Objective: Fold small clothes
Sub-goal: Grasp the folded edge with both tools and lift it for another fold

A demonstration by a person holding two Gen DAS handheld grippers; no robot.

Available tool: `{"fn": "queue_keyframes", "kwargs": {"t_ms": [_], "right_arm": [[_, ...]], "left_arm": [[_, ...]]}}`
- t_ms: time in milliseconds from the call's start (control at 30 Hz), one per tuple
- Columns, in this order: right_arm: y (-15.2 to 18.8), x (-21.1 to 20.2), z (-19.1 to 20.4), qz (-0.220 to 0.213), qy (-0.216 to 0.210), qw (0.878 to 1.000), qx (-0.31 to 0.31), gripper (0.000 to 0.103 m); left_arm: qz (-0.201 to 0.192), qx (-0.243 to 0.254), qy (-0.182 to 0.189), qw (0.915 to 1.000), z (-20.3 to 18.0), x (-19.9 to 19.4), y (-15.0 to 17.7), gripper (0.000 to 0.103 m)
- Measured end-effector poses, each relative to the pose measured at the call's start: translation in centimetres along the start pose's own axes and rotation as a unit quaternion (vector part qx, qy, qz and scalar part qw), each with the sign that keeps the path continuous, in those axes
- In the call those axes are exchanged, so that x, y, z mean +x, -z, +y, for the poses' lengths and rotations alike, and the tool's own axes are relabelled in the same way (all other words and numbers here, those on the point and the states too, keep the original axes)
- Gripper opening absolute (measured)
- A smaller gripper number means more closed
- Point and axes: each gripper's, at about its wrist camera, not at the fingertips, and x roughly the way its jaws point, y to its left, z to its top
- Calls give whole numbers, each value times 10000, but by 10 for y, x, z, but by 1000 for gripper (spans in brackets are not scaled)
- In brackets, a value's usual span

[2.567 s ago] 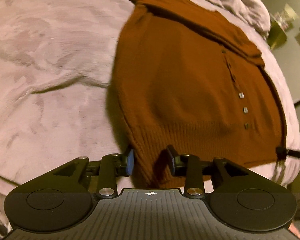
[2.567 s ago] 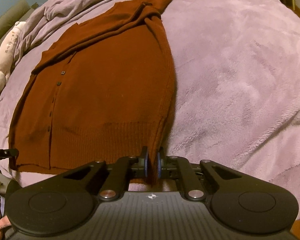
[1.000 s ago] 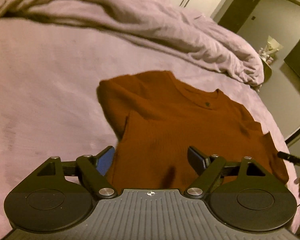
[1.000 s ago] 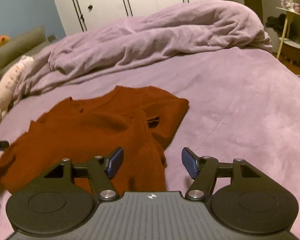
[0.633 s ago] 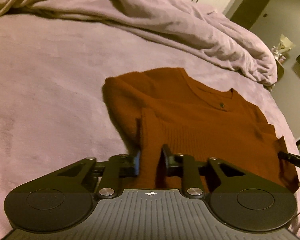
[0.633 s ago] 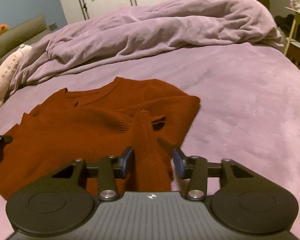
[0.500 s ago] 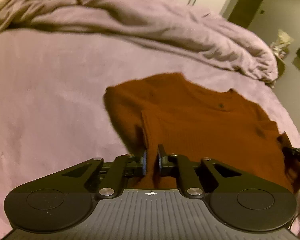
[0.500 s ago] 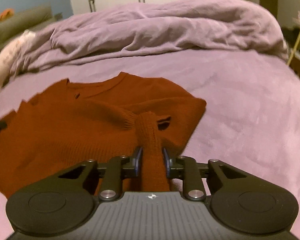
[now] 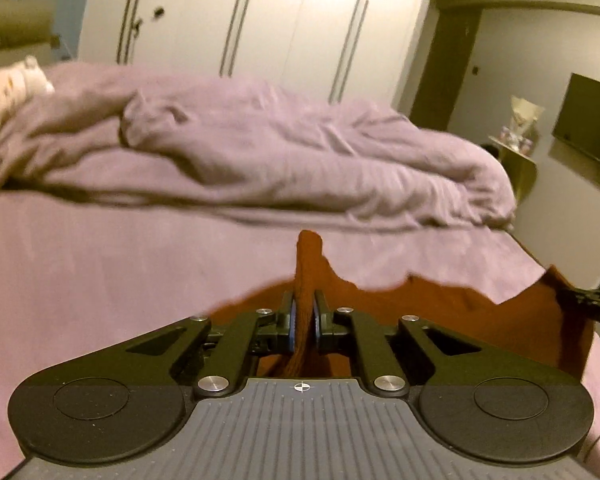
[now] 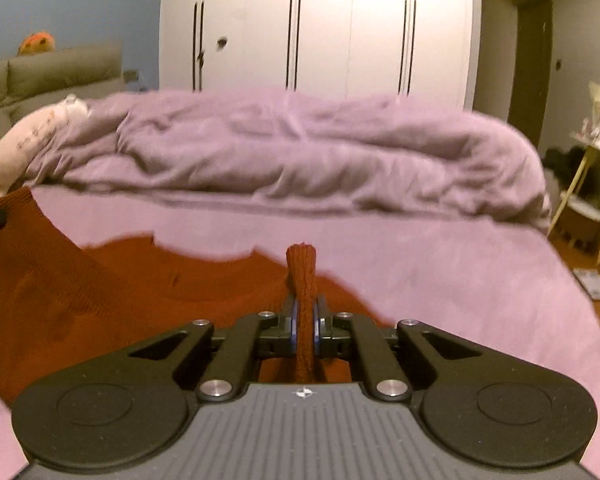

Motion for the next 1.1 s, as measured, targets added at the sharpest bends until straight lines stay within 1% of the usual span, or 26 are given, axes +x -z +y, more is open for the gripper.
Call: {"fn": "queue_keyframes", "kwargs": {"t_ms": [67, 133, 167, 267, 367, 433, 467, 500, 533, 600, 633, 667, 700, 733, 767, 800, 867, 900, 933, 1000, 1067, 1100], "right_arm": [[-14, 13, 0, -108, 164, 9998, -26, 6], [-21, 32, 0, -44, 283, 9996, -21, 6], [-22, 45, -1, 40, 320, 9995, 32, 6], [-12, 82, -4, 431, 381, 9982, 168, 6], [8, 107, -3, 830, 484, 9953, 137, 6], [20, 114, -2, 1040, 498, 9933, 101, 6], [24, 117, -2, 1120, 462, 9926, 110, 6], [26, 120, -3, 1187, 419, 9920, 117, 7], [27, 121, -3, 1248, 373, 9914, 136, 7], [28, 125, -5, 1329, 303, 9904, 222, 9], [28, 128, -5, 1389, 292, 9897, 213, 14], [29, 131, -4, 1440, 308, 9890, 166, 15], [29, 133, -3, 1440, 324, 9890, 120, 15], [29, 136, -2, 1459, 352, 9887, 48, 14], [30, 138, -1, 1490, 385, 9881, -10, 13], [30, 138, 1, 1481, 364, 9883, -50, 7], [27, 135, 5, 1408, 470, 9887, -197, 6], [24, 130, 8, 1282, 538, 9898, -295, 6], [19, 124, 10, 1134, 581, 9912, -369, 6], [5, 110, 12, 717, 685, 9940, -465, 6], [-11, 106, 13, 390, 899, 9939, -504, 6], [-18, 109, 14, 287, 1027, 9930, -518, 5]], "left_arm": [[-95, 38, -181, 9998, 2, 12, -11, 10], [-6, -19, -361, 9993, 9, 33, -14, 10], [81, -75, -467, 9989, 12, 45, -12, 10], [575, -306, -663, 9957, 24, 84, 6, 10], [963, -319, -666, 9926, 29, 104, 27, 10], [1127, -362, -495, 9917, 33, 110, 37, 13], [1127, -389, -416, 9920, 34, 110, 40, 18], [1099, -414, -345, 9925, 35, 109, 42, 33], [1114, -446, -233, 9925, 36, 110, 44, 45], [1081, -490, -92, 9929, 38, 110, 44, 52], [1081, -479, -65, 9930, 36, 111, 44, 52], [1088, -452, -43, 9930, 35, 112, 44, 50], [1117, -405, -85, 9929, 34, 114, 45, 45], [1180, -337, -121, 9924, 31, 118, 46, 27], [1282, -274, -163, 9912, 30, 122, 47, 13], [1380, -228, -252, 9898, 28, 126, 48, 9], [1312, -113, -476, 9901, 24, 123, 48, 9], [1224, -82, -527, 9910, 22, 116, 43, 8], [1097, -98, -545, 9924, 21, 110, 38, 8], [700, -111, -562, 9959, 20, 94, 19, 8], [391, -13, -762, 9963, 17, 89, -1, 8], [316, -18, -841, 9960, 17, 91, -9, 9]]}}
